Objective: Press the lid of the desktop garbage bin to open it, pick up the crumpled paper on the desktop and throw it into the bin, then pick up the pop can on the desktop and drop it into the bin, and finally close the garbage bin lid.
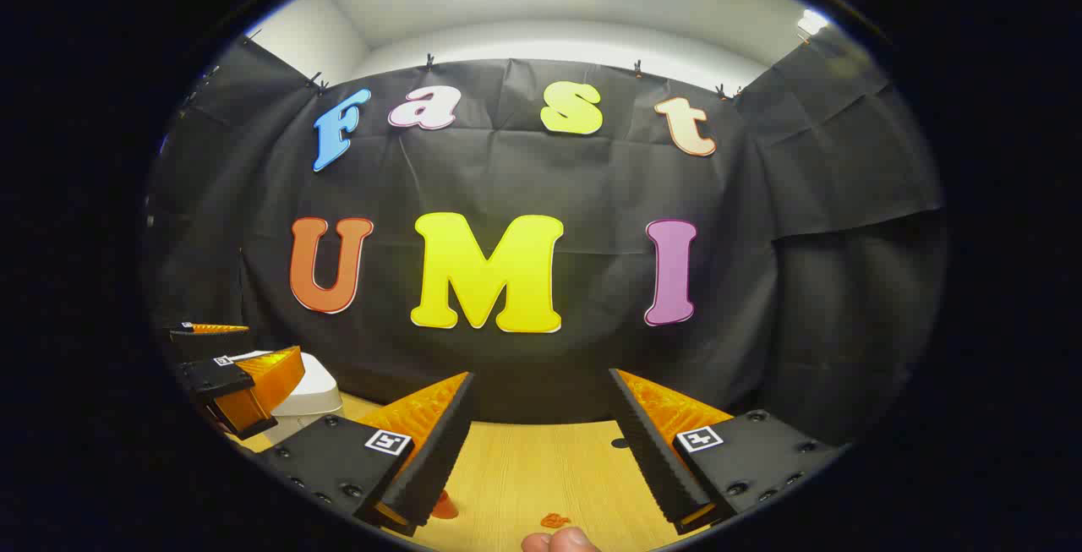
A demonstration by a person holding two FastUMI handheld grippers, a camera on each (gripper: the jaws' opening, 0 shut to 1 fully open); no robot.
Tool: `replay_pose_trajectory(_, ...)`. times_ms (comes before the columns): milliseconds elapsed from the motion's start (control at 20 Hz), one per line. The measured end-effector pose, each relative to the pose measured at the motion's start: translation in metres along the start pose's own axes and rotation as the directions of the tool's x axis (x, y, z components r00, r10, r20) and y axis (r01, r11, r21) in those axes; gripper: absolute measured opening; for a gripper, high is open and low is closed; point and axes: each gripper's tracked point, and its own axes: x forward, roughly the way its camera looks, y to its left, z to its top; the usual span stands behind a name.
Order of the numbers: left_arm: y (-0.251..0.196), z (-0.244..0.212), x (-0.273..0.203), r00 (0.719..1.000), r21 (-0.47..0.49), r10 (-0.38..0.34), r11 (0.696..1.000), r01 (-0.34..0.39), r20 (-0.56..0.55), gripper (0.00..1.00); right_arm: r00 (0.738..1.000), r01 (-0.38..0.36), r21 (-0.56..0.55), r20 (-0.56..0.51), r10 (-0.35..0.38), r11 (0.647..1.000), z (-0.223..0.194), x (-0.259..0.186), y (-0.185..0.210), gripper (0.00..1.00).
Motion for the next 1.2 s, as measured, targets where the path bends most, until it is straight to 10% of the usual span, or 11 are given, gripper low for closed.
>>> replay_pose_trajectory(1200,-0.003,0.007,0.020,0.995,0.027,0.100,0.995,-0.101,0.018,0.99,0.999,0.015,0.037,-0.029,-0.014,0.999,-0.005,0.023,-0.037,0.95)
